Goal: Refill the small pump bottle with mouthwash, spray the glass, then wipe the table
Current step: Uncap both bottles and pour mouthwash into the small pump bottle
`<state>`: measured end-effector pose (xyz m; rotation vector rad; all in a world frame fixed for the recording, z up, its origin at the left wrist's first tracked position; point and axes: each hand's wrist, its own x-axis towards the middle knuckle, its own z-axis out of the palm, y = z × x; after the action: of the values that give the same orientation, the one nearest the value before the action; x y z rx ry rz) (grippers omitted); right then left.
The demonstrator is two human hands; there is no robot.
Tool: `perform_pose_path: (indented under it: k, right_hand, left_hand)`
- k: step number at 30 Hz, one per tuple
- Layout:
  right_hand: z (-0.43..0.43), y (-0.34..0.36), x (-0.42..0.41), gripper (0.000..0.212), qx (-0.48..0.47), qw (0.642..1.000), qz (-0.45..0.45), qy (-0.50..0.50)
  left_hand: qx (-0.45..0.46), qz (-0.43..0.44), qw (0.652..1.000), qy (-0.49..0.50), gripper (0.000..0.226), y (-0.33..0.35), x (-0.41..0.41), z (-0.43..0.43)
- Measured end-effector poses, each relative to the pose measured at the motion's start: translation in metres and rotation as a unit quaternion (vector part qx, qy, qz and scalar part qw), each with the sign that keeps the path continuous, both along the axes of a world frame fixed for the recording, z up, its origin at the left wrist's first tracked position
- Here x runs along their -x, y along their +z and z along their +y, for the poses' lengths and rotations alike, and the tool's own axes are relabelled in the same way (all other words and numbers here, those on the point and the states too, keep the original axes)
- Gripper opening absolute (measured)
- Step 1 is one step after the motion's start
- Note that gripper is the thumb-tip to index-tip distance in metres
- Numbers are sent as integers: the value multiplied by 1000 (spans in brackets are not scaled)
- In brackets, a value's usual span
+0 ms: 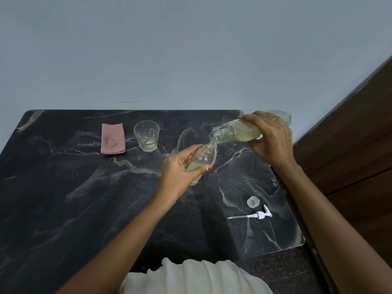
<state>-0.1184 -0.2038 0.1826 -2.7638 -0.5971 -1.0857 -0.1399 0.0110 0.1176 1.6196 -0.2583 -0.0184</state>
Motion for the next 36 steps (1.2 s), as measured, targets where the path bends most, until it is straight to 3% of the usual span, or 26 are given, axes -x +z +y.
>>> perform_pose_path:
  k: [36]
  right_hand:
    - [1,4,2,40,13,1000,-11,-1]
  left_hand:
    - [8,0,1000,-5,56,-3,0,-2]
